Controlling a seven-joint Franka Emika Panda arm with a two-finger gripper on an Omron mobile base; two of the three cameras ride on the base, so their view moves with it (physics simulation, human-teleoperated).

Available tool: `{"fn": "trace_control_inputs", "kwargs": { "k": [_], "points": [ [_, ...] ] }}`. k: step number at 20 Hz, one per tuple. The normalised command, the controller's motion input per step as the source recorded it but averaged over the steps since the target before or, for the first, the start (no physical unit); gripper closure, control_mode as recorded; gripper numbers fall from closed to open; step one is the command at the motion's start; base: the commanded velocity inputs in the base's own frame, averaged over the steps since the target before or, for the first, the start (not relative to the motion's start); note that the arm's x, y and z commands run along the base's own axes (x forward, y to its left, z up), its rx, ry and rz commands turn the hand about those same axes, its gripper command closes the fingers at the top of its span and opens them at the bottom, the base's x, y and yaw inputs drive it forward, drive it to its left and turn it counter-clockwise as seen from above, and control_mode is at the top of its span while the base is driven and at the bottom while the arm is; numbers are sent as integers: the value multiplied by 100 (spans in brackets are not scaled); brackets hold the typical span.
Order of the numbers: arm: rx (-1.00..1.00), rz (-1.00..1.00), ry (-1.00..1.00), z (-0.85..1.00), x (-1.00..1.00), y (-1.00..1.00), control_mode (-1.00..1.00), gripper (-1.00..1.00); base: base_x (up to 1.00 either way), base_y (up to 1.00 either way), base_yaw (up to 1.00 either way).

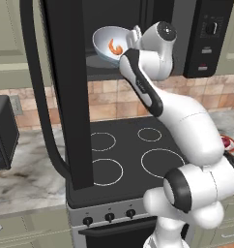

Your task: Remove the apple from the bowl and place it on the small plate. Then place the bowl with only the shrimp in the microwave, close the door, and press the start button to microwave the shrimp.

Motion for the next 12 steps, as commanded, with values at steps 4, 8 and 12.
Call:
{"fn": "trace_control_inputs", "kwargs": {
  "k": [4, 8, 12],
  "points": [
    [0, 0, 7, -20, 83, 10, -100, 100, 0, 0, 0],
    [-1, 1, 11, -29, 40, 24, -100, 100, 0, 0, 0],
    [-1, 2, 19, -29, 1, 22, -100, -100, 0, 0, 0]
  ]
}}
